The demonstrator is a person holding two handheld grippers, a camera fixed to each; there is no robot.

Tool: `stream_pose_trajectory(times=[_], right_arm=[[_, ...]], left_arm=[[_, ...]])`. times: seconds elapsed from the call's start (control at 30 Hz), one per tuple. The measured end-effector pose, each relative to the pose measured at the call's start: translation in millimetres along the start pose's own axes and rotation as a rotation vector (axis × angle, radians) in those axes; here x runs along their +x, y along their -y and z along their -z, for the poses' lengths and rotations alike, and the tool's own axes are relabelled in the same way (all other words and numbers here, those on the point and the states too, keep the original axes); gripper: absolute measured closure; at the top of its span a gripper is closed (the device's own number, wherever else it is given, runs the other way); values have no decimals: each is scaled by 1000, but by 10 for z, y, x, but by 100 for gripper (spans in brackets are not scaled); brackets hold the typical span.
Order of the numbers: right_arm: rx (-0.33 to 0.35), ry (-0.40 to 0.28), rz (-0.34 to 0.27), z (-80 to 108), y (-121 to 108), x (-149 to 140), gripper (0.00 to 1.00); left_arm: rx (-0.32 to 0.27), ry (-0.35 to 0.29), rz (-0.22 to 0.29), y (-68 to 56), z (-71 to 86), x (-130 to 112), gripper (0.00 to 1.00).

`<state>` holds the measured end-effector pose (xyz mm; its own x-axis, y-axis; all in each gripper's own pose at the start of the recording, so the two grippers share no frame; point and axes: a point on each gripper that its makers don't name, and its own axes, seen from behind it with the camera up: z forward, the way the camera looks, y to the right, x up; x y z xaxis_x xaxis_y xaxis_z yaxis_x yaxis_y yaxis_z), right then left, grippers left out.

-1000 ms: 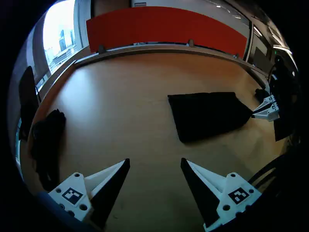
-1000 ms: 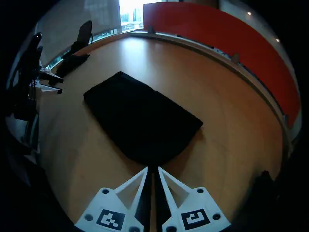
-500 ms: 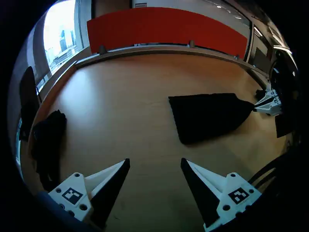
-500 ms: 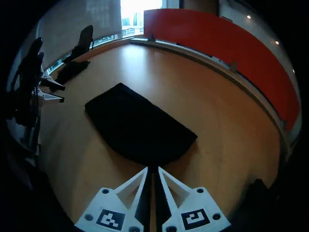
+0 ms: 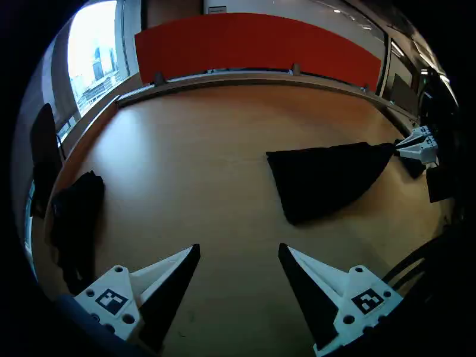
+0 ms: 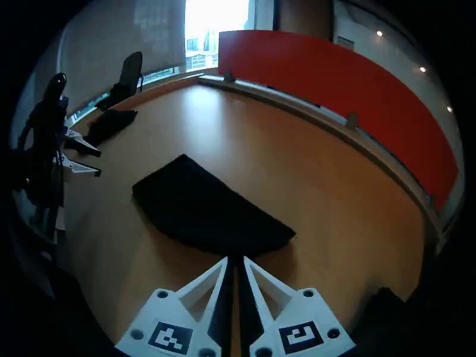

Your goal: Fold towel

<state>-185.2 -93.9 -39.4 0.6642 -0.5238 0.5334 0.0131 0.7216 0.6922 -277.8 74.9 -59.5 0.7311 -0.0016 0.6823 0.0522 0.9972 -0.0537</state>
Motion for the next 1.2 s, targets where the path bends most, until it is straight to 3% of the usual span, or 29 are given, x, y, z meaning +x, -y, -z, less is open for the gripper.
stream_pose_trajectory(times=[0.5, 0.8, 1.2], right_arm=[[-32, -32, 67, 215, -164, 283, 96], [-27, -40, 98, 221, -147, 398, 96], [22, -29, 173, 133, 39, 607, 96]], left_arm=[[7, -17, 16, -21, 51, -15, 2], [27, -28, 32, 46, 81, -54, 2], [27, -90, 67, 82, 151, -86, 2]])
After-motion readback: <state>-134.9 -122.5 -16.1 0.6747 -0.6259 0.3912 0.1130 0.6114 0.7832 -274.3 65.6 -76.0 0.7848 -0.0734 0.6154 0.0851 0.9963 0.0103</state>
